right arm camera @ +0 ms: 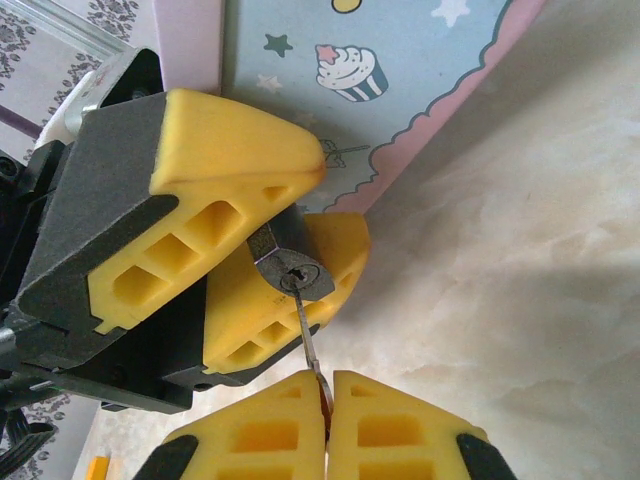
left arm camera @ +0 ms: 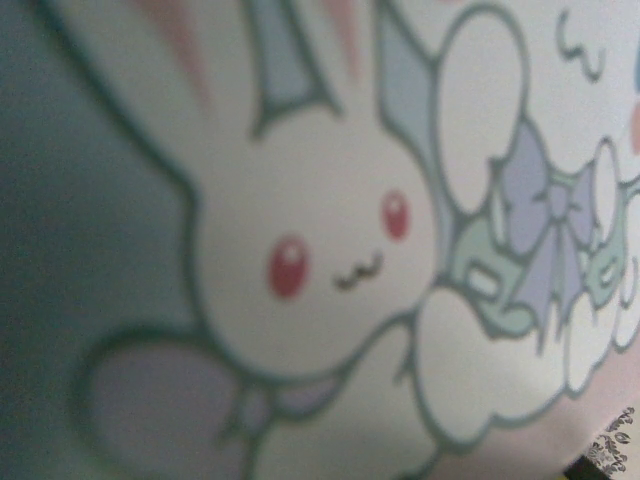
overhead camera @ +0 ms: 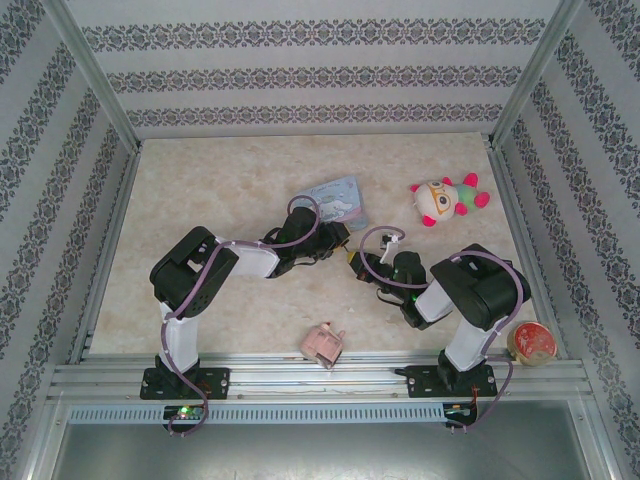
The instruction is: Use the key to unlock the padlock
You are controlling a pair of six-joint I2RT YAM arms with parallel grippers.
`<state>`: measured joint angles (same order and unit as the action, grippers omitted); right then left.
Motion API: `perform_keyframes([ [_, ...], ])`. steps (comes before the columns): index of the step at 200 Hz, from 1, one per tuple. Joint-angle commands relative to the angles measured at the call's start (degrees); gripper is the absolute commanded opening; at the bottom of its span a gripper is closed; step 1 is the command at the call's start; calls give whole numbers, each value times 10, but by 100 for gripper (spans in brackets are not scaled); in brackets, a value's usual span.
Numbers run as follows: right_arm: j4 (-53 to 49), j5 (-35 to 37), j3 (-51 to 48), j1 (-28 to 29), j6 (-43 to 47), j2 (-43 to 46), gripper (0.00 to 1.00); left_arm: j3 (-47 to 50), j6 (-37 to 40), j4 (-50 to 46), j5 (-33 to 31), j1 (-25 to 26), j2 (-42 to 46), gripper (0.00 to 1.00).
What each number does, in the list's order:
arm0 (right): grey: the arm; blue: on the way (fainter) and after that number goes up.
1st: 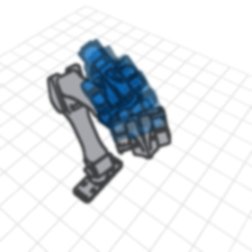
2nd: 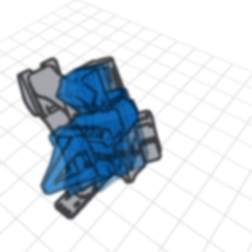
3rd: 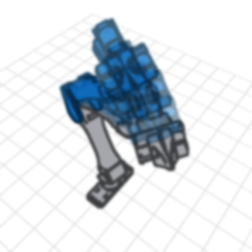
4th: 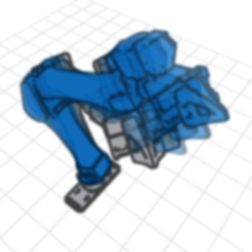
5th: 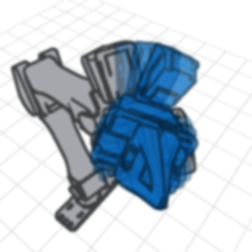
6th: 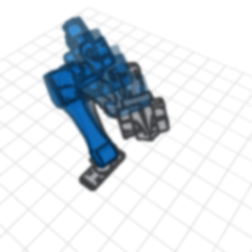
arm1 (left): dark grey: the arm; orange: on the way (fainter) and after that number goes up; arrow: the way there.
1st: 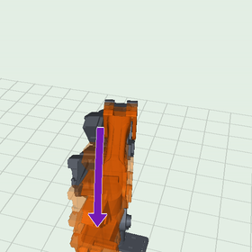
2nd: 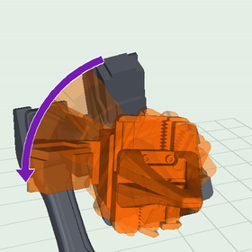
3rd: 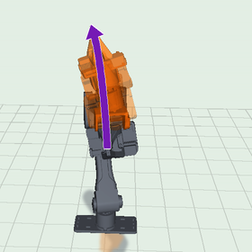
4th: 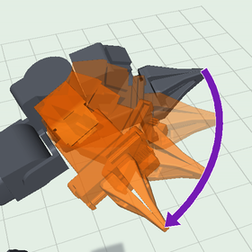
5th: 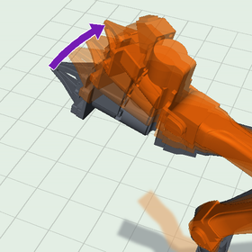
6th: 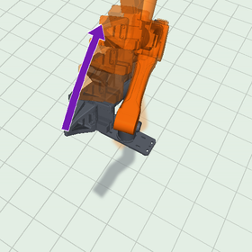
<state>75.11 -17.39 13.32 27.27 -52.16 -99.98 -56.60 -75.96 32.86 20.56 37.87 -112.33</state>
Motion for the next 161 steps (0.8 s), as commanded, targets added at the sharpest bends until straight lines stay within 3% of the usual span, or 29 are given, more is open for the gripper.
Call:
perform_keyframes([
  [1, 17, 11, -2, 1, 10, 16, 0, 5, -38, -2, 33, 10, -12, 20],
  [161, 7, 10, 6, -15, 14, 19, 0, 5, -39, 1, 35, 10, -13, 20],
])
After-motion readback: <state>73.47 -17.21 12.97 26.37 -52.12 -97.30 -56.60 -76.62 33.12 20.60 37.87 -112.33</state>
